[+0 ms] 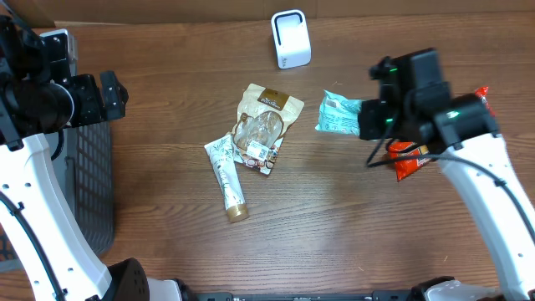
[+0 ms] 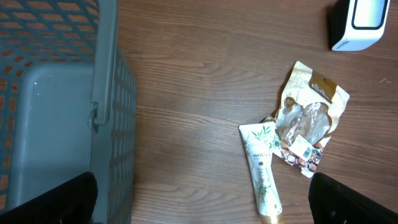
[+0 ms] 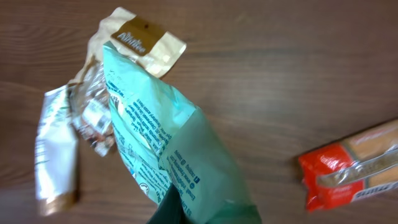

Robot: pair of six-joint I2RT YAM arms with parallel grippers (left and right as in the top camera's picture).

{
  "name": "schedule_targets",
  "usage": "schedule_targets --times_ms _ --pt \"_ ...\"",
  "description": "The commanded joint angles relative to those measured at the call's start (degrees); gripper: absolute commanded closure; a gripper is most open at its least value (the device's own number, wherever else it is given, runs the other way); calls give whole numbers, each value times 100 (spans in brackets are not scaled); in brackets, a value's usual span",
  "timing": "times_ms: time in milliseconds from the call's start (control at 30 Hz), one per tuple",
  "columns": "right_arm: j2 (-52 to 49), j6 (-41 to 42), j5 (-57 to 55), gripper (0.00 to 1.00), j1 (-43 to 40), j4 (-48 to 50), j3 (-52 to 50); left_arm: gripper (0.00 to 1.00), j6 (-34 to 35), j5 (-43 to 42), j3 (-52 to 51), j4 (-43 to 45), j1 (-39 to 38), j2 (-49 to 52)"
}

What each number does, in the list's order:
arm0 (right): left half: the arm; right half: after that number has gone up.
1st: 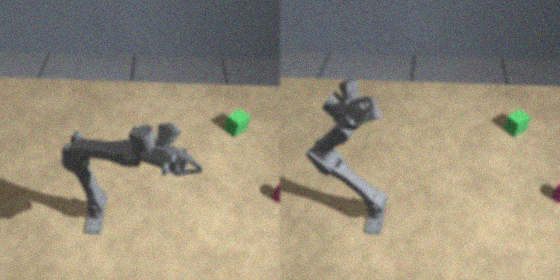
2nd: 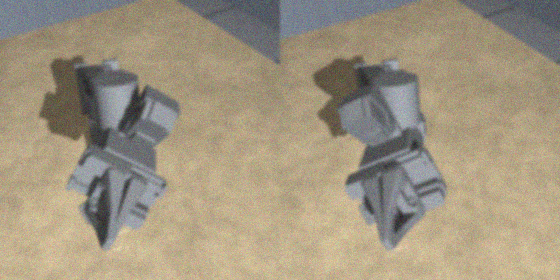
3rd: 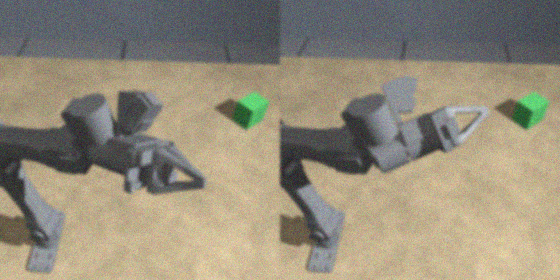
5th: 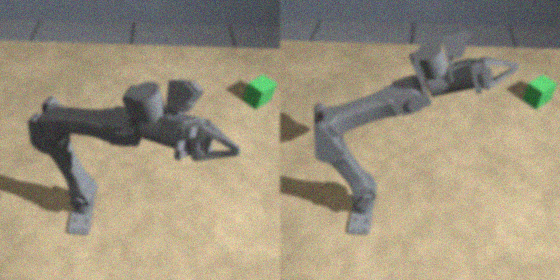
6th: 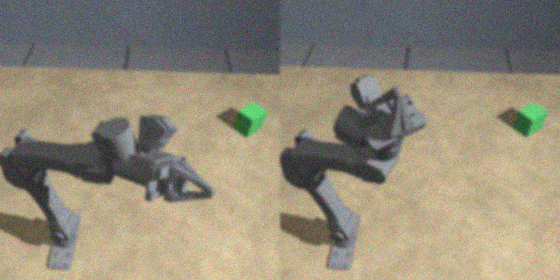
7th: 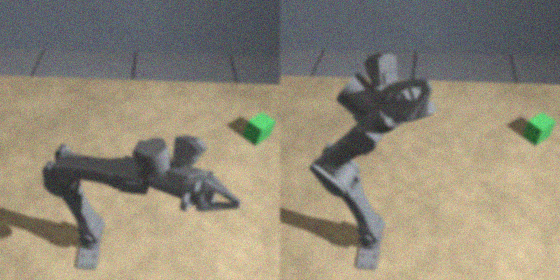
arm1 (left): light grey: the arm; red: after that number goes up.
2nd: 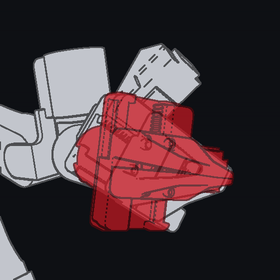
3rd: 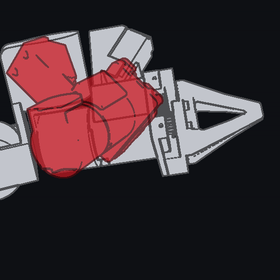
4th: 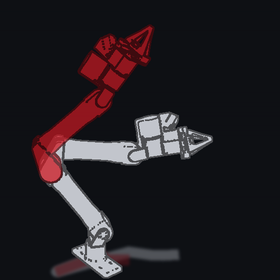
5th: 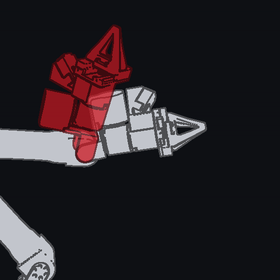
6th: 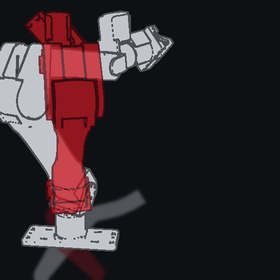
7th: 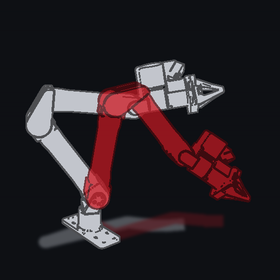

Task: Scan the item barcode
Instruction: 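Lift the mint-green packet up toward the white scanner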

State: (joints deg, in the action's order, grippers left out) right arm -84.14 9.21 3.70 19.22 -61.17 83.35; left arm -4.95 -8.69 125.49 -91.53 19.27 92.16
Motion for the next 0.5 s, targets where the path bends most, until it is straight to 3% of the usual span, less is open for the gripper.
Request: schedule_targets --times_ms 0,200,467 --pt "-122 127 -2201 96 697 267 192 1 -149 31 -20 4 22 -17" --pt "-280 83 -3926 96 1329 935 190 0 -149 33 -20 4 22 -17" --pt "-280 -505 -3965 96 1517 1705 190 0 -149 31 -20 4 22 -17"
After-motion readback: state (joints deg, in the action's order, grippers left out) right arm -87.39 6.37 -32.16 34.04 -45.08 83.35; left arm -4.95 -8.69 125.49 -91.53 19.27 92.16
